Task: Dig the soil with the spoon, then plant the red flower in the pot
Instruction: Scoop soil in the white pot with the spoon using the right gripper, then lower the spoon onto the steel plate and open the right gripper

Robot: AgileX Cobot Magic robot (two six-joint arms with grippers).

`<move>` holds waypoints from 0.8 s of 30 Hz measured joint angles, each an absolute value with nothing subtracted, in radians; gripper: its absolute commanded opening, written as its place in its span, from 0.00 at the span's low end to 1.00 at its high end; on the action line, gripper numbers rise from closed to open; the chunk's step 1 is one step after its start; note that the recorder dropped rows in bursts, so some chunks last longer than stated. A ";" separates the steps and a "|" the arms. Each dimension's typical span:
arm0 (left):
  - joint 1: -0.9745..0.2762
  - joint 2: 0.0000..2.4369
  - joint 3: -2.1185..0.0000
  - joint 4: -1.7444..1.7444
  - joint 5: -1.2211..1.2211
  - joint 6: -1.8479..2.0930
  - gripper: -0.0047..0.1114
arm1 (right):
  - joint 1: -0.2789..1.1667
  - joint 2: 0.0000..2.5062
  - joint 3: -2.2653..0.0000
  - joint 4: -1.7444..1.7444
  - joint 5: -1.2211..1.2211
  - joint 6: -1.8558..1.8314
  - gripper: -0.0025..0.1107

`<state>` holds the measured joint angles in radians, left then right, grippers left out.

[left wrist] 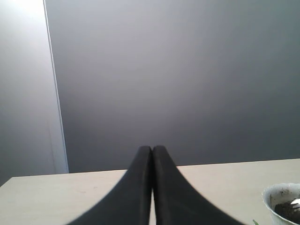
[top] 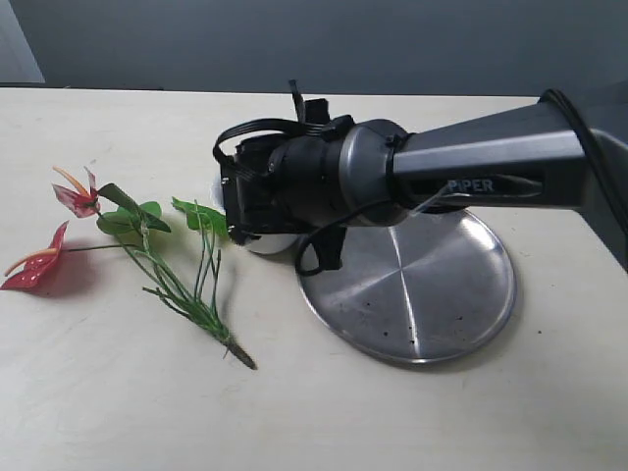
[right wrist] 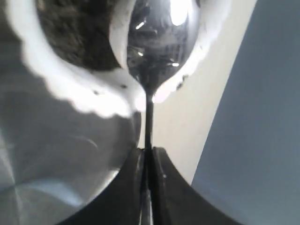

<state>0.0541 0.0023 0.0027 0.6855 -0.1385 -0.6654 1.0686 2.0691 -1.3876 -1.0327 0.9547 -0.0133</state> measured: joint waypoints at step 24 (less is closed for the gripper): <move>0.054 0.002 0.003 0.686 -0.139 -0.665 0.04 | 0.668 1.928 -1.231 -0.196 0.880 0.000 0.02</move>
